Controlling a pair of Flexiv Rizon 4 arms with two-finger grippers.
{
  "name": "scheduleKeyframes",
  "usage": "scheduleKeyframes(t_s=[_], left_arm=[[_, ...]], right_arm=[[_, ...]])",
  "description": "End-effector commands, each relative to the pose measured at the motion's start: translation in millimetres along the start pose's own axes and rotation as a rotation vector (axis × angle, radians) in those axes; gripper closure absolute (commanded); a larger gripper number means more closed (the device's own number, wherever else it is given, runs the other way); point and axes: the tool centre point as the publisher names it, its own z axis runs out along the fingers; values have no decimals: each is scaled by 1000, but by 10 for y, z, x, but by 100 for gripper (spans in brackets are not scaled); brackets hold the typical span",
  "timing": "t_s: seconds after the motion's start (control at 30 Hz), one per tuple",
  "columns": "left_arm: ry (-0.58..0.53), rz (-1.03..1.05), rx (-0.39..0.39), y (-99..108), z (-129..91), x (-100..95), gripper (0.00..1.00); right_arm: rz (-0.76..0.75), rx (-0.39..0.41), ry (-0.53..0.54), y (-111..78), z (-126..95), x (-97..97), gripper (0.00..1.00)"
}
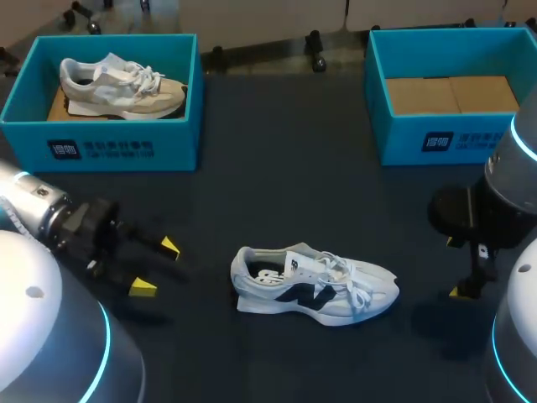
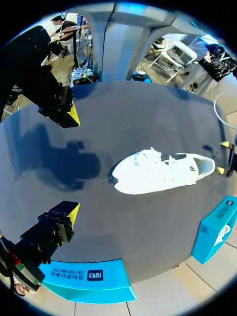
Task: Take the shoe out of the shoebox, open the shoe tongue, remove and reinsert the insole, then place the shoe into the shoebox
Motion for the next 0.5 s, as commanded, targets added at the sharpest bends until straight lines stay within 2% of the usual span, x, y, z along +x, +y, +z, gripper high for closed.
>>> scheduleKeyframes(t_s=[0.03, 0.3, 0.5], left_arm=[[38, 29, 56, 140, 54, -109, 0], [28, 61, 103, 168, 55, -93, 0], [-3, 87, 130, 144, 211, -62, 0]], right_arm=[[0, -1, -3, -12, 12, 14, 0], [0, -1, -3, -12, 12, 14, 0], [0, -1, -3, -12, 12, 14, 0]])
